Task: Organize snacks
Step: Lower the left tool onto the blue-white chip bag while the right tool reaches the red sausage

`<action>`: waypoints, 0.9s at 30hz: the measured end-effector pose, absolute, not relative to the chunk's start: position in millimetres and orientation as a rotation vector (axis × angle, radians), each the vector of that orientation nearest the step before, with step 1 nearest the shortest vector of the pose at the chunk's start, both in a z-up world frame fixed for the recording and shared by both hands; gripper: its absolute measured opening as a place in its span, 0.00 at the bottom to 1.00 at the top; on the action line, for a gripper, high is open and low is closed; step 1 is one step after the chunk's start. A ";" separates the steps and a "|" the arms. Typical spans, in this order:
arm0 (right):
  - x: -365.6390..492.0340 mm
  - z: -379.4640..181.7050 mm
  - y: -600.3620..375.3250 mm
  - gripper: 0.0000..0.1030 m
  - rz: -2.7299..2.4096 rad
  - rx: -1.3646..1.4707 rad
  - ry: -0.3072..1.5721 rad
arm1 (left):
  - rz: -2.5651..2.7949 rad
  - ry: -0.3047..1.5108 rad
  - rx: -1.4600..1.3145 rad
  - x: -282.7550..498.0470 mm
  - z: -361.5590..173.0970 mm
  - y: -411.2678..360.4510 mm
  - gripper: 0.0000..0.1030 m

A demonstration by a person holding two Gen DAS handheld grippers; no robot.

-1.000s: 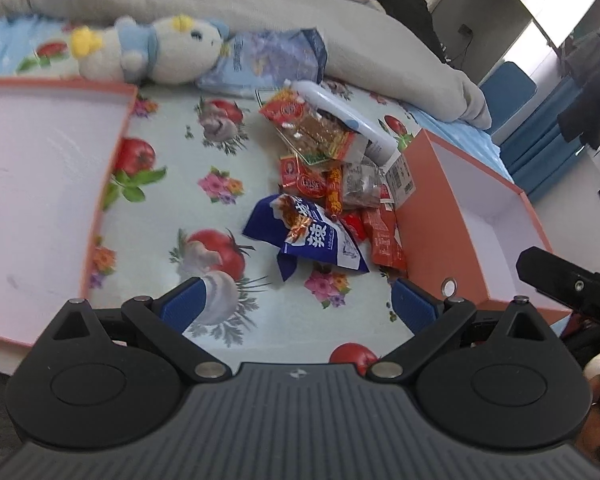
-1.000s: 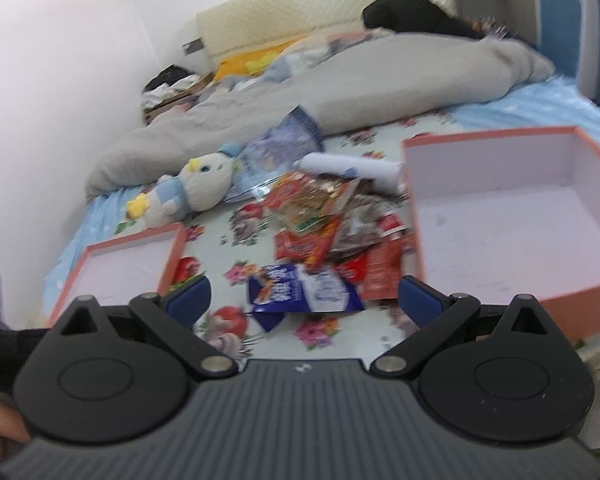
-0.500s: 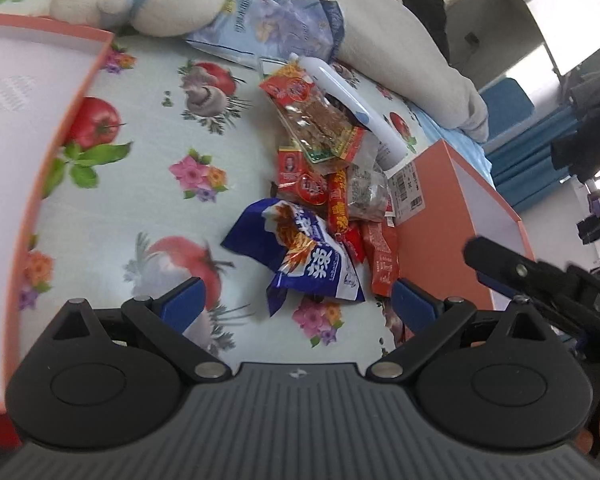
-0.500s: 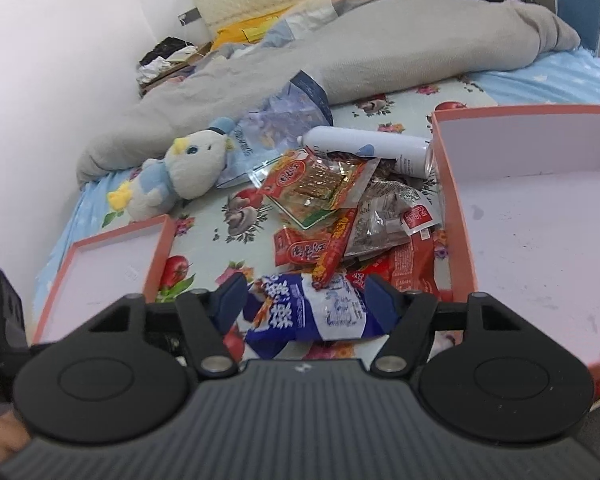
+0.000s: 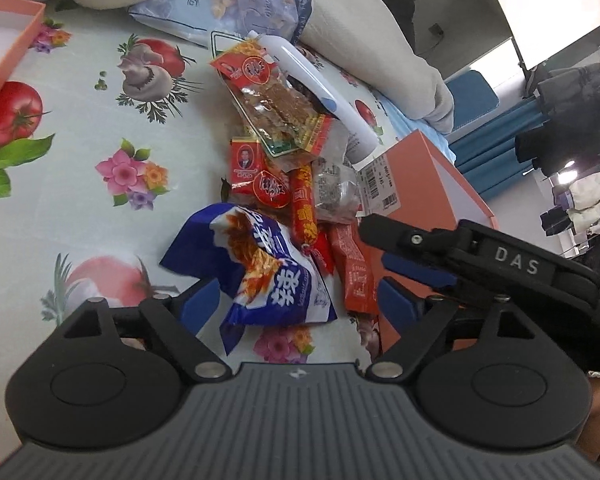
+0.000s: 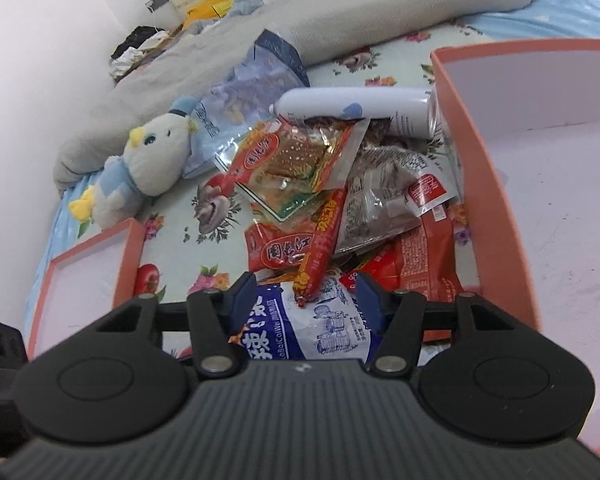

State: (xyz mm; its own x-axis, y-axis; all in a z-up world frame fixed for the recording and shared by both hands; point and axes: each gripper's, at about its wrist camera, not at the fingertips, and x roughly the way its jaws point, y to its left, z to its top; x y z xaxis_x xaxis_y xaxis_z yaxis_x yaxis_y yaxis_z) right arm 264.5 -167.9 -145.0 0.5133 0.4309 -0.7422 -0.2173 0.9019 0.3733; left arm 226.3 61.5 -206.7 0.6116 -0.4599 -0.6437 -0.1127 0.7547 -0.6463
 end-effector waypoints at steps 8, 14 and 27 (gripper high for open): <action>287.8 -167.0 -153.9 0.57 0.398 0.250 1.022 | -0.195 0.946 -0.763 239.2 -227.8 65.1 0.64; 301.7 -183.5 -145.4 0.53 0.384 0.218 1.051 | -0.207 0.966 -0.734 244.8 -237.5 61.6 0.52; 301.4 -182.9 -135.9 0.26 0.346 0.134 1.037 | -0.216 0.934 -0.676 235.0 -225.0 56.5 0.30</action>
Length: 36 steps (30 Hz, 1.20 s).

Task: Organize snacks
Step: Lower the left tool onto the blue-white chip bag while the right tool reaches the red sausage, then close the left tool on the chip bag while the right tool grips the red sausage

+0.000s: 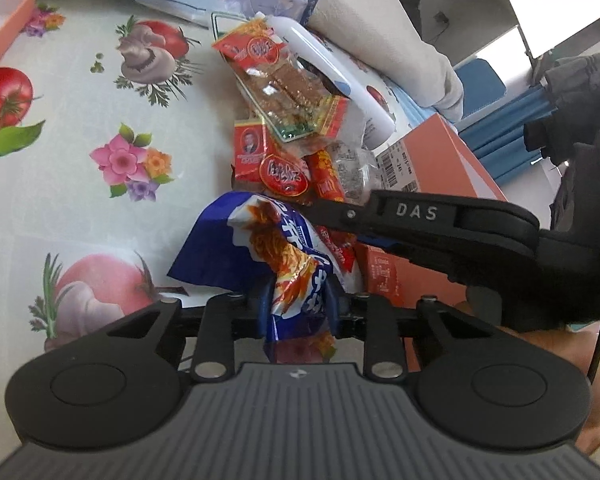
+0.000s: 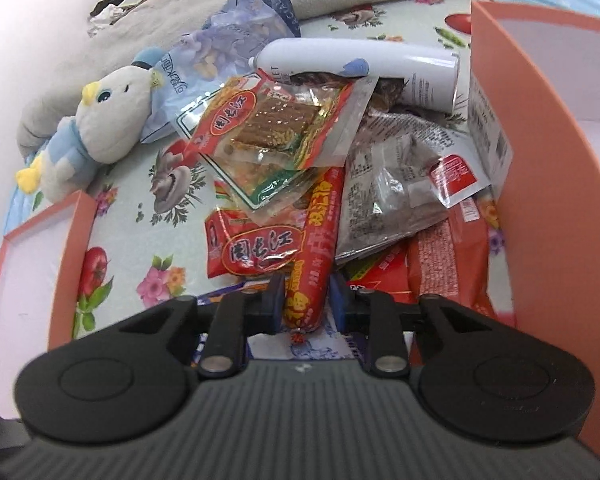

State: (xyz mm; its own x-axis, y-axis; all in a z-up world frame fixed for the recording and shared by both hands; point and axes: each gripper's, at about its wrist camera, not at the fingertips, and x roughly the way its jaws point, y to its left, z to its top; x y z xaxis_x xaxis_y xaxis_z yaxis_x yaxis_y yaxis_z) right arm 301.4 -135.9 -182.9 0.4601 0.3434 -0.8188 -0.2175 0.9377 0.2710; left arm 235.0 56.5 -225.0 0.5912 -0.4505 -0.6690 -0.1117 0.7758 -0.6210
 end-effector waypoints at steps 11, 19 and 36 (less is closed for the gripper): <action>254.0 -160.4 -141.4 0.24 0.351 0.063 0.984 | -0.139 0.883 -0.658 191.8 -205.8 78.6 0.27; 213.5 -160.0 -143.5 0.24 0.358 -0.003 0.964 | -0.080 0.906 -0.647 155.2 -205.8 87.6 0.27; 156.6 -161.8 -158.5 0.24 0.332 -0.010 1.024 | -0.026 0.995 -0.622 110.2 -193.7 73.5 0.72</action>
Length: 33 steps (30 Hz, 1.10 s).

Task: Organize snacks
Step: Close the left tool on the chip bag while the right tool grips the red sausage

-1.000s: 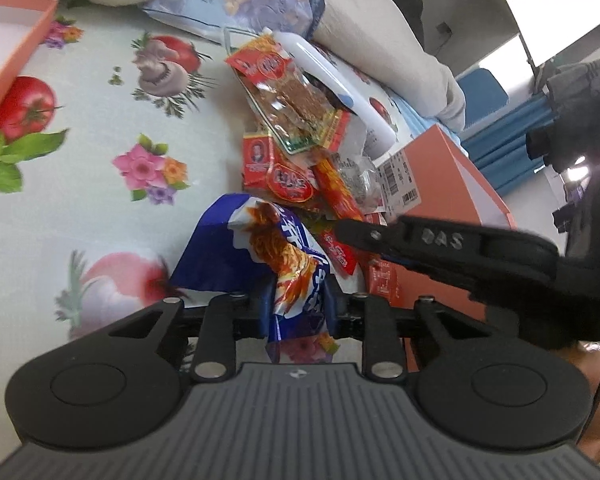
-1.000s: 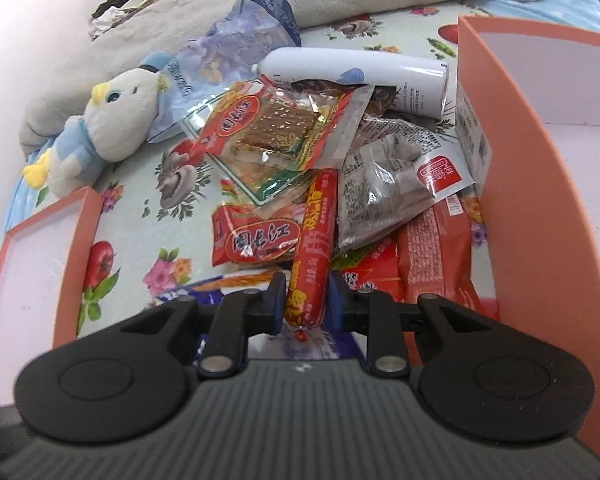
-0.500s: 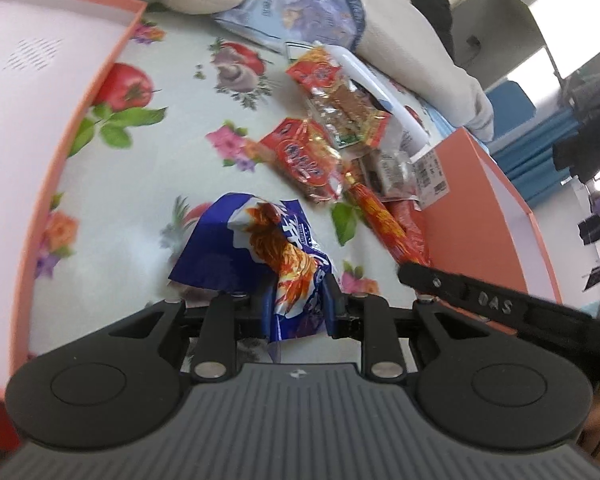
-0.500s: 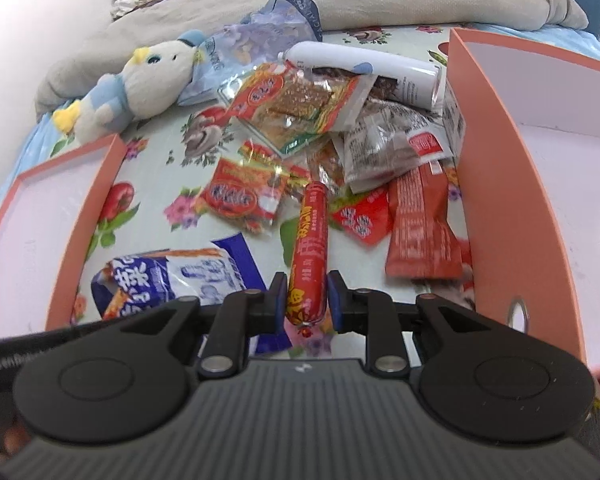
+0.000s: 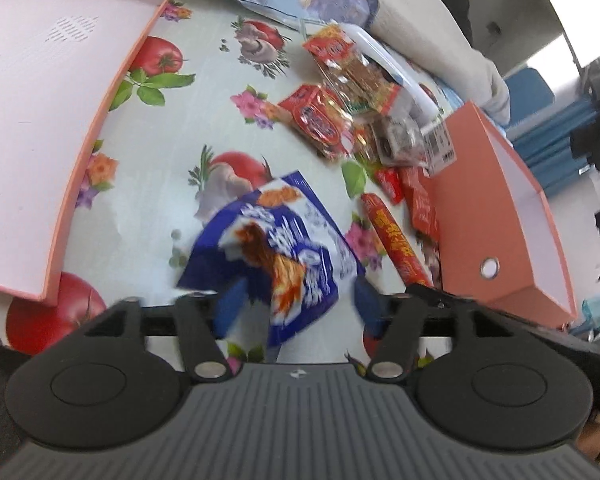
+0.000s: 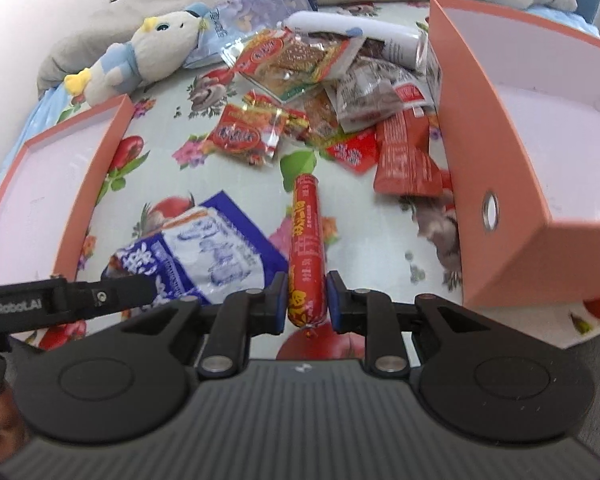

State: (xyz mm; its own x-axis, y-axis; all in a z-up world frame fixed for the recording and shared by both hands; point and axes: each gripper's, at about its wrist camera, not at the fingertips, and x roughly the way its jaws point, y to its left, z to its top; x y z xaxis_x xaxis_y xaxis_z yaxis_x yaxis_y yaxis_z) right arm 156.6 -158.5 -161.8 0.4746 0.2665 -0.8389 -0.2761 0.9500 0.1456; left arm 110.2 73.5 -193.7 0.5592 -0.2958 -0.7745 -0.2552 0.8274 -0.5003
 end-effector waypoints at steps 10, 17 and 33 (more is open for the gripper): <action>162.7 -156.0 -171.1 0.49 0.324 0.036 1.020 | -0.086 1.026 -0.325 103.6 -171.9 49.4 0.88; 175.3 -165.8 -174.8 0.47 0.373 0.077 1.026 | -0.182 1.000 -0.018 112.0 -158.6 27.8 0.88; 201.1 -205.4 -161.9 0.33 0.408 0.039 1.047 | -0.263 0.962 0.330 137.3 -167.8 -7.5 0.94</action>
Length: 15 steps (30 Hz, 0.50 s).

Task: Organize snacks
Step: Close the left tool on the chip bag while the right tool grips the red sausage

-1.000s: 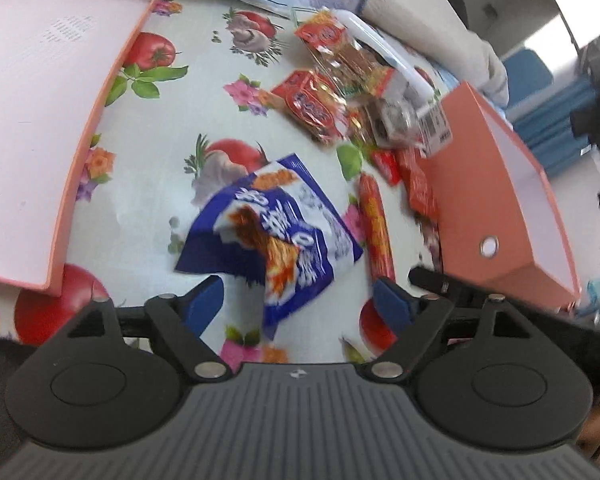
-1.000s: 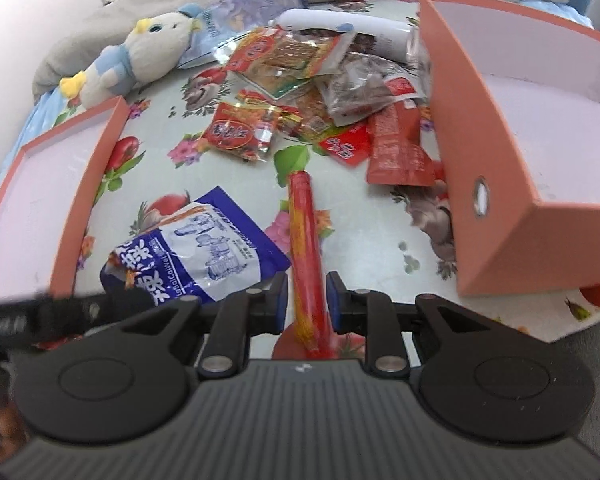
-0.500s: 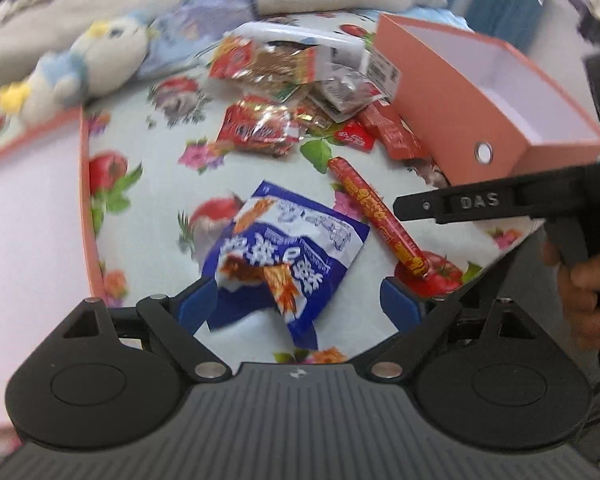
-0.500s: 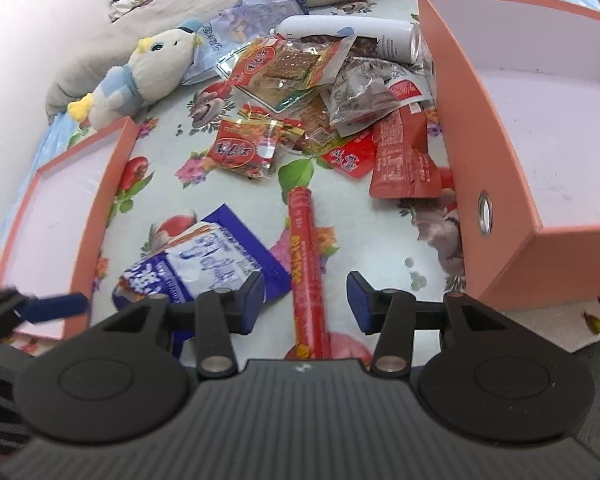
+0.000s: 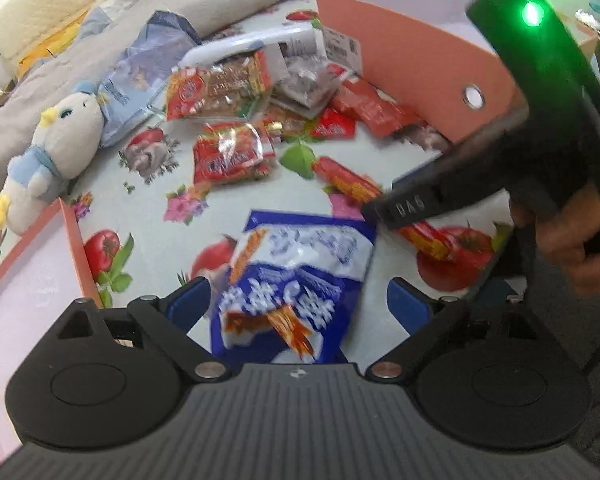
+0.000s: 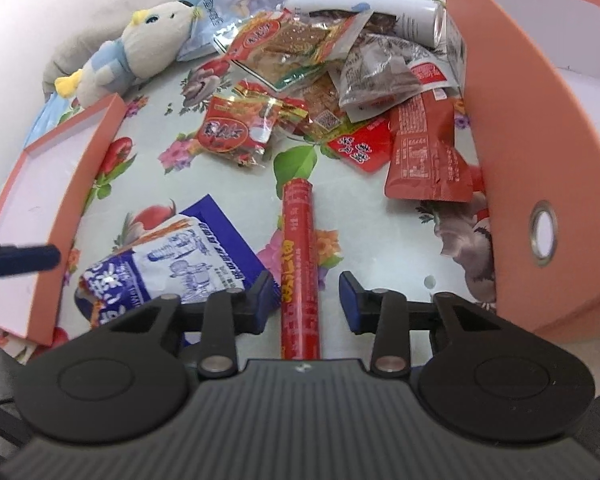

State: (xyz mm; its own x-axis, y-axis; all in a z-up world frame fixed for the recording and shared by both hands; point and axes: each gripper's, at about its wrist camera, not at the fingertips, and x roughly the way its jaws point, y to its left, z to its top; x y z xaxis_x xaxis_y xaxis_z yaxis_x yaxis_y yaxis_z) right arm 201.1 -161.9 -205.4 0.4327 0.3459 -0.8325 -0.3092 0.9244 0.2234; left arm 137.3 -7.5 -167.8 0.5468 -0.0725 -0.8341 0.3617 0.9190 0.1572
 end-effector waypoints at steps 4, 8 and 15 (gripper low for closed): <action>202.4 -205.9 -158.4 0.23 0.437 0.016 1.037 | -0.272 0.989 0.322 153.1 -175.7 -3.2 0.94; 203.2 -203.8 -158.5 0.23 0.447 -0.015 1.035 | -0.266 1.044 0.299 169.7 -193.4 2.9 0.94; 197.0 -201.1 -175.8 0.23 0.439 -0.011 1.041 | -0.266 1.083 0.185 188.5 -211.6 18.9 0.94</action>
